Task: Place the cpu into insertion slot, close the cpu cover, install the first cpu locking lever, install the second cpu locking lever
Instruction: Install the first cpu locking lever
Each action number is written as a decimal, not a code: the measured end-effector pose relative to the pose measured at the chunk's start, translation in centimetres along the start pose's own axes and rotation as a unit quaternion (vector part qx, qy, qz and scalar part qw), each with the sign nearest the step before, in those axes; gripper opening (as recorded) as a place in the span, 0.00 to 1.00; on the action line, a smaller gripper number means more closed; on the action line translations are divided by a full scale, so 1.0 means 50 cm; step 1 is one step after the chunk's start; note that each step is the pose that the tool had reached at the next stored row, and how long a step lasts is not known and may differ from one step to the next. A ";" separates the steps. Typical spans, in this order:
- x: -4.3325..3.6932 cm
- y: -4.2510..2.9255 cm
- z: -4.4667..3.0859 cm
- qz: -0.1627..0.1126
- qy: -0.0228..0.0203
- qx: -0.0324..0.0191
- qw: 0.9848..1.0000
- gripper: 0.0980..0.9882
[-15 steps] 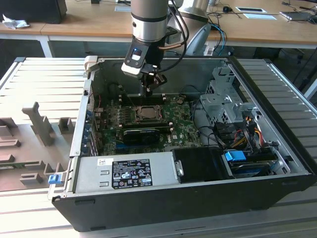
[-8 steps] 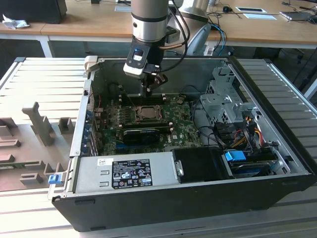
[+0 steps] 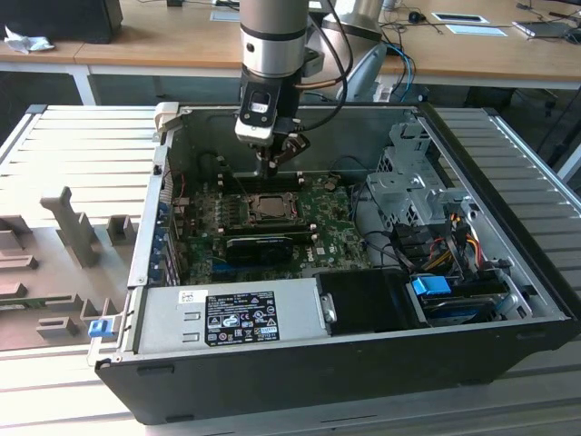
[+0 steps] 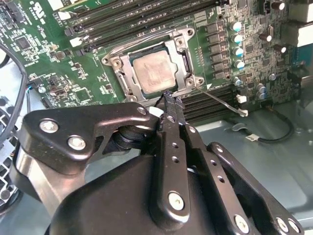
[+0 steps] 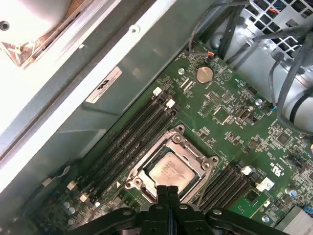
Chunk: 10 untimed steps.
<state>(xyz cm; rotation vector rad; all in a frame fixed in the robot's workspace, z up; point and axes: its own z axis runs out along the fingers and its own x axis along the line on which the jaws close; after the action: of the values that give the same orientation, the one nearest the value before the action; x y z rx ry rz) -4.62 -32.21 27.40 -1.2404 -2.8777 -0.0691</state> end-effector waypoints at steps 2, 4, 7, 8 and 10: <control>0.000 -0.002 0.000 -0.005 0.000 0.000 1.000 0.01; 0.000 -0.002 0.000 -0.012 0.000 0.000 1.000 0.01; 0.001 -0.002 0.001 -0.027 0.001 0.001 1.000 0.01; 0.000 -0.002 0.001 -0.033 0.001 0.001 0.999 0.01; 0.000 -0.002 0.001 -0.049 0.002 0.001 0.999 0.01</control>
<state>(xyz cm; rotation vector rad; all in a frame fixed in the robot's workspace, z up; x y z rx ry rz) -4.70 -32.26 27.36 -1.0962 -2.9335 -0.0685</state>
